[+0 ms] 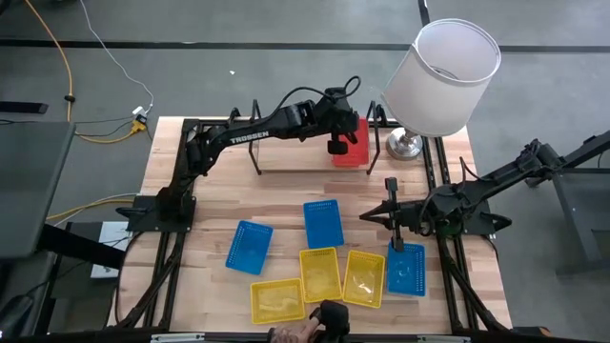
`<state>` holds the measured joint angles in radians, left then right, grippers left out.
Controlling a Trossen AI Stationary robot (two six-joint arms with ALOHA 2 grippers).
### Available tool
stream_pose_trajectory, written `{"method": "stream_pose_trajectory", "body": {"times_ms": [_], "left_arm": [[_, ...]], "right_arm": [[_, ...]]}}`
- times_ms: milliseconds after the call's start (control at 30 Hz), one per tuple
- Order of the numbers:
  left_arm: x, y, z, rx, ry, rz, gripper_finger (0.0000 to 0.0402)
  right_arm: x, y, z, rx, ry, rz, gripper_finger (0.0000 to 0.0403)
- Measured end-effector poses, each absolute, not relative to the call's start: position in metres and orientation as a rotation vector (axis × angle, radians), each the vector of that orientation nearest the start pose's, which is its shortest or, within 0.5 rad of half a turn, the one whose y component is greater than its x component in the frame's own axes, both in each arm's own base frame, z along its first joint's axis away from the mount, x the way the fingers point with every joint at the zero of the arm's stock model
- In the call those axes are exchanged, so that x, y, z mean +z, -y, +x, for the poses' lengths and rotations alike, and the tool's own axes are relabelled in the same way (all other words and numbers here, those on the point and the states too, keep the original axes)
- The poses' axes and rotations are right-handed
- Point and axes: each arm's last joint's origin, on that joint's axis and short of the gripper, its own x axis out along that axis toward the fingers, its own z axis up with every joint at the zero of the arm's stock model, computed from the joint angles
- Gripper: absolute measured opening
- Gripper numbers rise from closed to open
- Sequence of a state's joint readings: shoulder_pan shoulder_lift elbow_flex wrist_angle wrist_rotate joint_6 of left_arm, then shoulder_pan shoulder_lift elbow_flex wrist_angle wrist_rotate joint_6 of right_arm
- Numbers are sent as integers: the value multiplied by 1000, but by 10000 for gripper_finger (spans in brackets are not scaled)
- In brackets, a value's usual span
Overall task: Stack baskets on shelf by color
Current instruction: Stack the orange bin on top of the other orange bins on the shelf, then put the middle blue bin on the shelf
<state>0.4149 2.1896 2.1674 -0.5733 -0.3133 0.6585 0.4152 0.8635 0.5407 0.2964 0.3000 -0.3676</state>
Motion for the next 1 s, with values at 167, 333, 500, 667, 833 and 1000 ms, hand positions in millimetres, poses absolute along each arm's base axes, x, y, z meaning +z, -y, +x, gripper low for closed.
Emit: {"method": "stream_pose_trajectory", "body": {"times_ms": [167, 333, 500, 667, 833, 1000], "left_arm": [[301, -213, 459, 466, -860, 578, 13], [289, -216, 462, 497, -931, 651, 13], [290, -212, 463, 523, -947, 675, 28], [296, -207, 463, 532, -923, 657, 71], [300, -202, 463, 568, -933, 674, 123], [319, -191, 456, 648, -953, 718, 161]], "right_arm": [[281, -71, 182, 118, -3, -376, 0], [281, -71, 182, 119, -3, -376, 0], [281, -71, 182, 118, -3, -376, 0], [281, -71, 182, 117, -3, -374, 0], [281, -71, 182, 117, -1, -375, 0], [281, -70, 182, 112, -1, -375, 0]]}}
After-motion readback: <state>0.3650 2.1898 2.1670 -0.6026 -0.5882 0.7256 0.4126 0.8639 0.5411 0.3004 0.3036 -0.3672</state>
